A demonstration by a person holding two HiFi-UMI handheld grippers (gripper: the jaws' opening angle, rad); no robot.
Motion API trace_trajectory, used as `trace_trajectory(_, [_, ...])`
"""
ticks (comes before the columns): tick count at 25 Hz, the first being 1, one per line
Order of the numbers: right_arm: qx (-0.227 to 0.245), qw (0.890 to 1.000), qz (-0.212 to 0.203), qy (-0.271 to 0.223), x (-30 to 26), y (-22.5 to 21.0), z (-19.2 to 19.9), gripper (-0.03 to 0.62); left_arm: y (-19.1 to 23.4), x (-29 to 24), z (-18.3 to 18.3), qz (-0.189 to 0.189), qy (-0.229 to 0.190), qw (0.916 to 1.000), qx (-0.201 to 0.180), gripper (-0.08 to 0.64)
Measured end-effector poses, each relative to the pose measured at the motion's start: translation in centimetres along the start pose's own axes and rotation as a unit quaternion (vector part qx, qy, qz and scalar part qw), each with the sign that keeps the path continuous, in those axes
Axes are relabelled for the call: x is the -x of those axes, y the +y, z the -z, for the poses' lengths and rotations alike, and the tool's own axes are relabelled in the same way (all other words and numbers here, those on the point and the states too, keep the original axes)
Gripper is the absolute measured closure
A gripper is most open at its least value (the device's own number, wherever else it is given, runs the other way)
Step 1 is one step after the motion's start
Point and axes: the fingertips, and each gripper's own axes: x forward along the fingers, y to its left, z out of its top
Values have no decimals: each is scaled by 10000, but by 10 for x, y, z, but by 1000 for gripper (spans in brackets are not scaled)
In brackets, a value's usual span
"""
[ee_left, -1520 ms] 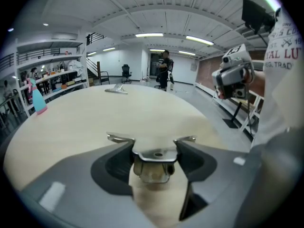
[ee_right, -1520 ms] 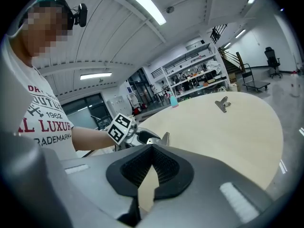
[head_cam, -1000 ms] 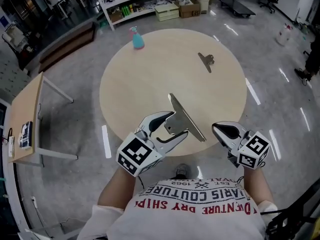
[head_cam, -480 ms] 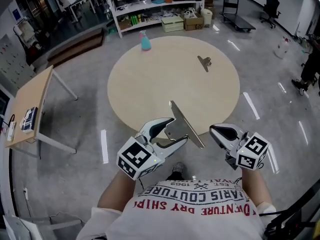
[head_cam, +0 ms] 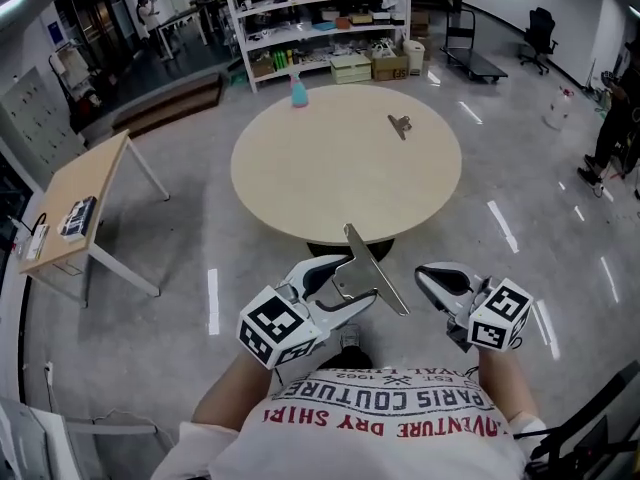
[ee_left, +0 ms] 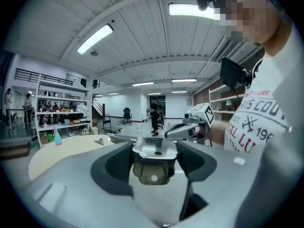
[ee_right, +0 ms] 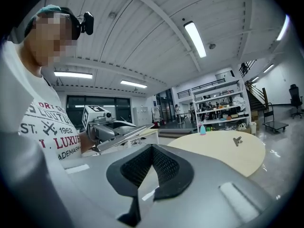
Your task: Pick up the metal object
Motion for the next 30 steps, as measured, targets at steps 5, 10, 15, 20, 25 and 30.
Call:
trace_trajectory(5, [-109, 9998, 51, -137, 21, 21, 2, 592, -26, 12, 3, -133, 54, 9999, 86, 276])
trace_trajectory(10, [-176, 9998, 81, -104, 34, 34, 14, 592, -42, 14, 11, -180, 110, 9998, -24, 276])
trace_trajectory(15, [-140, 9997, 171, -114, 43, 47, 23, 592, -52, 21, 20, -251, 27, 9997, 26, 276])
trace_trajectory(20, [-160, 9997, 161, -24, 44, 59, 31, 592, -62, 30, 23, -244, 14, 9997, -22, 276])
trace_trajectory(25, [-150, 9999, 71, 42, 38, 64, 35, 592, -59, 32, 27, -313, 8, 9995, 46, 276])
trace_trajectory(30, [-173, 9997, 130, 117, 41, 65, 39, 592, -64, 30, 29, -261, 12, 9996, 67, 276])
